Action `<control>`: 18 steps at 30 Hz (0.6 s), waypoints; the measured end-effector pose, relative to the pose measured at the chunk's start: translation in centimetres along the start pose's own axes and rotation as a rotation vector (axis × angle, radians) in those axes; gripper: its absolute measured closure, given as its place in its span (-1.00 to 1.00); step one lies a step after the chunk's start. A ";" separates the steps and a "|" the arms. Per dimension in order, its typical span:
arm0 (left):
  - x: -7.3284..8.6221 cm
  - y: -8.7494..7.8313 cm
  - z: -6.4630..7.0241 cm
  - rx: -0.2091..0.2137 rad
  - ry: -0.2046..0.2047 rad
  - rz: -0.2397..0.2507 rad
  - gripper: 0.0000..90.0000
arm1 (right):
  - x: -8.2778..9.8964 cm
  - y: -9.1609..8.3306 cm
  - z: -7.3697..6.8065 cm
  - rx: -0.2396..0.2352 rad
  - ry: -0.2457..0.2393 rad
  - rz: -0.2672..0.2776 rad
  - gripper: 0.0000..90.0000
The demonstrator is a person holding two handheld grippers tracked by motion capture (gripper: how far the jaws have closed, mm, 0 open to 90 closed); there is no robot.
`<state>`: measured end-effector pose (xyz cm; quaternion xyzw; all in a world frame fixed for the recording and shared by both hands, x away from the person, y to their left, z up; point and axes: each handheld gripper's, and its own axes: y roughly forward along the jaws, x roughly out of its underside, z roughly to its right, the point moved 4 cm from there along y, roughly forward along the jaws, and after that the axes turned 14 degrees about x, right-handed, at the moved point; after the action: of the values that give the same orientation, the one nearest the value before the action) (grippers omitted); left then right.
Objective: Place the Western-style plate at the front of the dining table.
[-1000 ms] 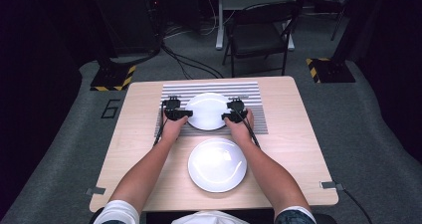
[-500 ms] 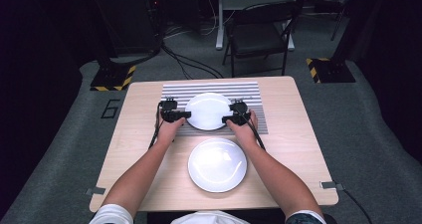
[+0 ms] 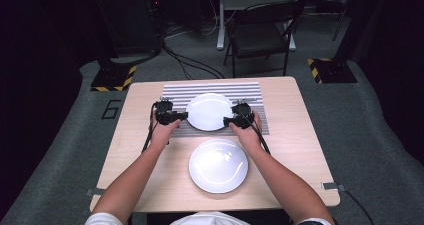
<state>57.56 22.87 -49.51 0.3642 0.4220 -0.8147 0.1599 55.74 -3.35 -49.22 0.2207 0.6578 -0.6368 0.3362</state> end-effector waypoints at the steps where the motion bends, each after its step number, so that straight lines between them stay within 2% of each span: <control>1: 0.1 -0.2 0.0 -0.001 0.006 -0.002 -0.06 | 0.1 -0.2 0.0 0.000 0.003 -0.007 -0.24; 8: 0.9 -1.0 0.2 0.007 0.013 -0.006 -0.06 | 0.8 -1.3 0.4 -0.026 0.009 0.014 -0.24; 18: 2.0 -1.8 0.5 0.010 0.037 -0.015 -0.06 | 2.6 -2.8 1.4 -0.033 0.002 0.029 -0.24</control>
<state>54.88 23.64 -49.74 0.3769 0.4234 -0.8112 0.1439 52.22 -5.32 -49.14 0.2253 0.6655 -0.6206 0.3482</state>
